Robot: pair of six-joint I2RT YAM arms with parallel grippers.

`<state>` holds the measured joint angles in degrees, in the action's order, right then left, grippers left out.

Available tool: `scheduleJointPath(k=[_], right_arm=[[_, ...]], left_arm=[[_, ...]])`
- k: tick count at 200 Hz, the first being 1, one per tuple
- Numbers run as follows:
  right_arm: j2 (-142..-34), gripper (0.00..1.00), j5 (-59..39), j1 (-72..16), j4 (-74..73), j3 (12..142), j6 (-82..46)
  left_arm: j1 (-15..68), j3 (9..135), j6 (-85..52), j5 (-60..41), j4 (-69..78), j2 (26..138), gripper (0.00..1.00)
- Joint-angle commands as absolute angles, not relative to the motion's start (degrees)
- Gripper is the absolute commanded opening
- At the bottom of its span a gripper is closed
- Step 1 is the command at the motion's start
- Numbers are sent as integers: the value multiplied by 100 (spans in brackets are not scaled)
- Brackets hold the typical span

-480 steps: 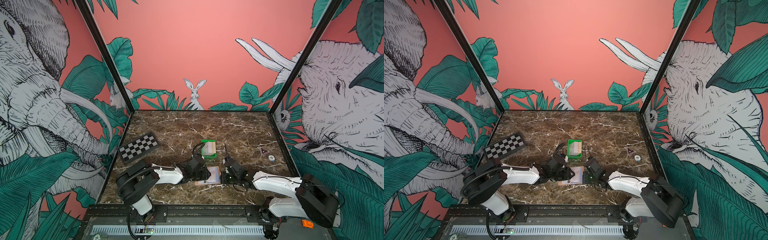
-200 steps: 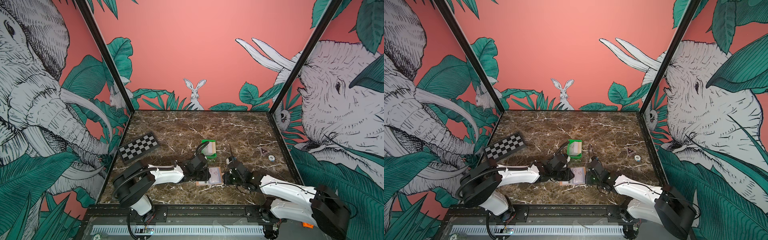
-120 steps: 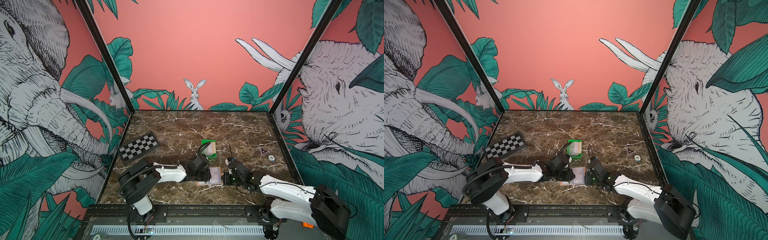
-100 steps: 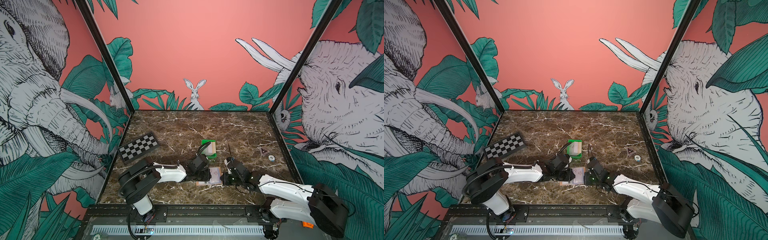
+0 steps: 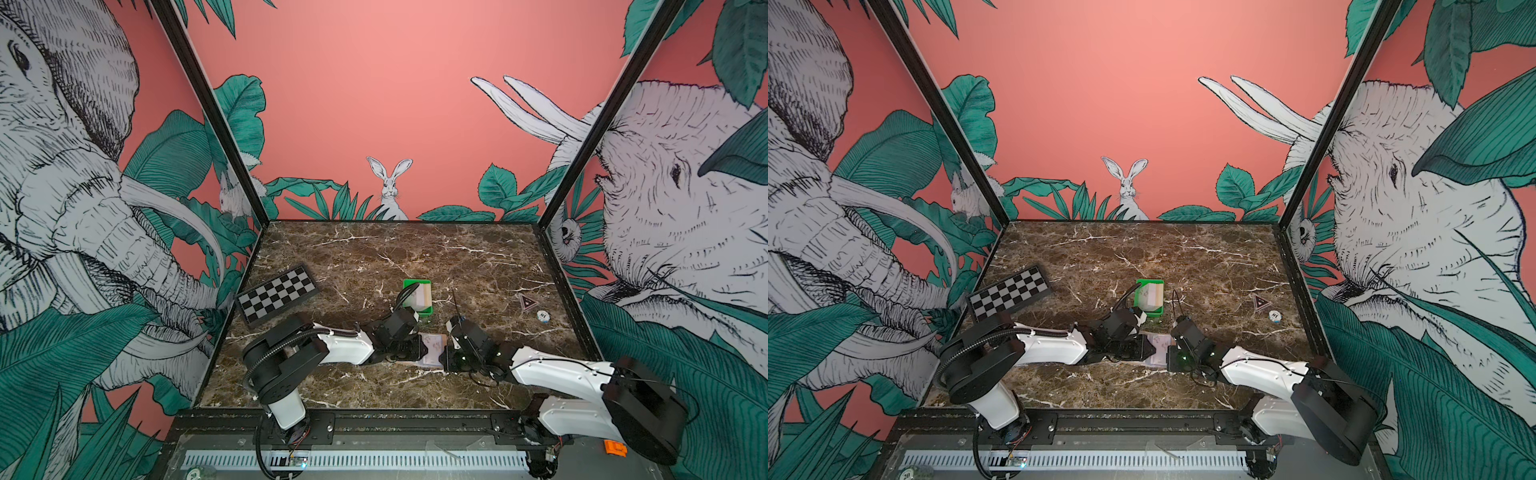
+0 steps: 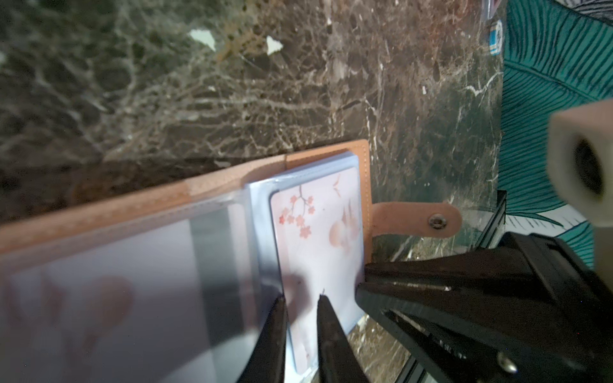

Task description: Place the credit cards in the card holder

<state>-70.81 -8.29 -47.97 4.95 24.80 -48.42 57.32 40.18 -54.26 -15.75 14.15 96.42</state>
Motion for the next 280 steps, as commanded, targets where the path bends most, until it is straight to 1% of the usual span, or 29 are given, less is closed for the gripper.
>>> scheduleJointPath(k=[1, 47, 76, 99, 119, 175, 247, 280], right_arm=[[-7168, 13, -762, -4816, 479, 2593, -4842], [-6768, 13, -457, -4801, 559, 2504, -5046], [-6519, 14, -596, -4628, 405, 2386, -5163], [-6442, 17, -793, -4414, 246, 2273, -5221], [-6565, 17, -970, -4290, 149, 2260, -5206], [-7013, 17, -1351, -4223, -417, 2257, -5186], [-7256, 16, -1367, -4219, -498, 2277, -5175], [-7245, 13, -1493, -4219, -650, 2266, -5150]], left_arm=[[5792, 3902, -5539, -1743, 1588, 9604, 19], [5792, 3937, -5256, -1307, 738, 9238, 19], [5790, 3911, -5329, -1279, 823, 9296, 16], [5792, 3929, -5370, -1293, 878, 9360, 15], [5783, 3924, -5407, -1219, 858, 9393, 11], [5784, 3902, -5397, -1205, 772, 9389, 7], [5783, 3911, -5361, -1215, 722, 9421, 7], [5783, 3911, -5361, -1213, 731, 9431, 7]])
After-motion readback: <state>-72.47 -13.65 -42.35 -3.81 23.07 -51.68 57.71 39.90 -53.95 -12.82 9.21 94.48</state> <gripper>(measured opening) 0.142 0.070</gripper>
